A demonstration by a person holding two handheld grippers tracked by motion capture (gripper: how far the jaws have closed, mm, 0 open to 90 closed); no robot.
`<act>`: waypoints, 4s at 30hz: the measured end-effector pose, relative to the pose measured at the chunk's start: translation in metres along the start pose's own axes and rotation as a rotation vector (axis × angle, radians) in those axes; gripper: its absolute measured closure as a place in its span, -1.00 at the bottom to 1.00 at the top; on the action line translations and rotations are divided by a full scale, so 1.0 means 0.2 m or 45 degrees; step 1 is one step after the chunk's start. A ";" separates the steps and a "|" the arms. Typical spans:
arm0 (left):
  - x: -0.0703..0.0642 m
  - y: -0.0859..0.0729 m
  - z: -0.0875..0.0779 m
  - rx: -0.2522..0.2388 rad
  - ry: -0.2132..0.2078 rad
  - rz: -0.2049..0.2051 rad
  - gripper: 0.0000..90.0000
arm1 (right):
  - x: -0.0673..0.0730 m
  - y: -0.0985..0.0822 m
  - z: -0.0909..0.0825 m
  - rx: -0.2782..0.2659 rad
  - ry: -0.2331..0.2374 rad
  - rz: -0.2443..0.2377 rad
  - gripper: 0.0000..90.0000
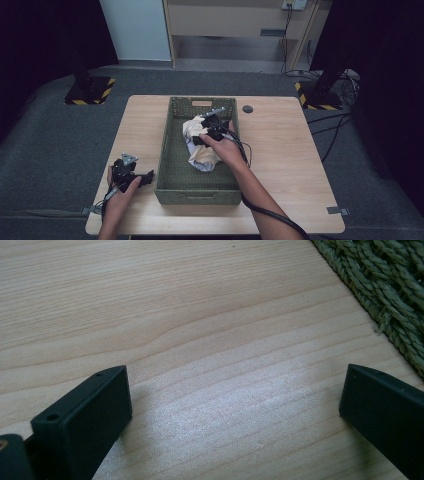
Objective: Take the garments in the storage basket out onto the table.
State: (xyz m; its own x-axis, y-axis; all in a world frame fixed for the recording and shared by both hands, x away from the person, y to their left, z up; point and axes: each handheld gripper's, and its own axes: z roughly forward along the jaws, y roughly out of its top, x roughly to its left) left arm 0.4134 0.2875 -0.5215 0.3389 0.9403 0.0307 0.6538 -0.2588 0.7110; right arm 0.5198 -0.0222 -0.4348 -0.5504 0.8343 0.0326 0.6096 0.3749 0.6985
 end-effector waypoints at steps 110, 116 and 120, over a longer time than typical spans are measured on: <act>0.00 0.00 0.00 0.000 0.000 0.000 -1.00 | -0.06 -0.01 0.22 0.063 -0.013 0.079 0.03; 0.00 0.00 0.00 0.001 0.000 0.000 -1.00 | -0.06 -0.01 0.22 0.059 -0.020 0.076 0.03; 0.00 0.00 0.00 0.000 0.000 0.000 -1.00 | -0.06 -0.01 0.21 0.051 -0.024 0.080 0.03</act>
State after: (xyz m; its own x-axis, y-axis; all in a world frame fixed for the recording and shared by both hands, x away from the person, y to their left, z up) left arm 0.4134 0.2874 -0.5215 0.3389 0.9403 0.0308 0.6540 -0.2590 0.7108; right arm 0.5491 -0.0167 -0.4660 -0.5001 0.8638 0.0619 0.6648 0.3372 0.6666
